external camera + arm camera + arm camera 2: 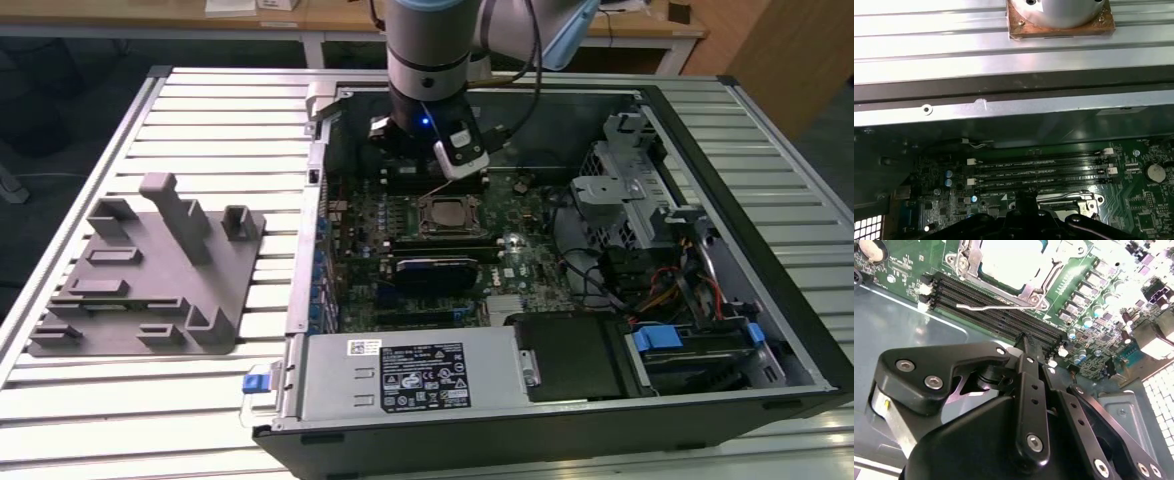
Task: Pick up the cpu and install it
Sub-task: 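Install the first cpu locking lever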
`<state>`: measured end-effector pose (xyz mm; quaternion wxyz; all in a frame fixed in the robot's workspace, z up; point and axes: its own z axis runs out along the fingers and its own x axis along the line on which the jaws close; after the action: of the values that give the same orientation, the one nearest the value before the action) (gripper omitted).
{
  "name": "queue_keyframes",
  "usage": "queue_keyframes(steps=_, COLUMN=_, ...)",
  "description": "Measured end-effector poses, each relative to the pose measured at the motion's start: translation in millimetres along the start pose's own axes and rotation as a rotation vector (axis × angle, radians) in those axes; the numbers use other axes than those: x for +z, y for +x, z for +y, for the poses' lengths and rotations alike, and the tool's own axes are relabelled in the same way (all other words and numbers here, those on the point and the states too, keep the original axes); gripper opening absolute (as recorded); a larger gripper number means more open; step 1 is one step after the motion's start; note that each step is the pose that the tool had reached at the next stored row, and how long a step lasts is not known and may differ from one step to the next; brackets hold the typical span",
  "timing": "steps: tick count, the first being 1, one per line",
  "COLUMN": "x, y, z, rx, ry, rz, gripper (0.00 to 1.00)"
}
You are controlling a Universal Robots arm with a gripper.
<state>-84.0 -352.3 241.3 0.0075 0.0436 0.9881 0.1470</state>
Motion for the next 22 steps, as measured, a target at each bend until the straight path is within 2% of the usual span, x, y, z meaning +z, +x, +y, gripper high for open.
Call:
queue_keyframes(steps=2, x=0.1, y=0.1, z=-0.1, rx=0.006, ry=0.0101, rz=-0.0118, gripper=0.11)
queue_keyframes(steps=4, x=0.8, y=0.1, z=-0.4, rx=0.012, ry=0.0144, rz=-0.0263, gripper=0.11)
queue_keyframes(steps=8, x=3.4, y=0.0, z=-1.1, rx=0.020, ry=0.0137, rz=-0.0451, gripper=0.11)
queue_keyframes(steps=13, x=8.3, y=-1.0, z=-2.5, rx=0.028, ry=0.0128, rz=-0.0579, gripper=0.11)
queue_keyframes(steps=16, x=10.4, y=-1.3, z=-3.1, rx=0.031, ry=0.0121, rz=-0.0684, gripper=0.11)
queue_keyframes(steps=22, x=13.5, y=-1.4, z=-4.0, rx=0.037, ry=0.0098, rz=-0.0977, gripper=0.11)
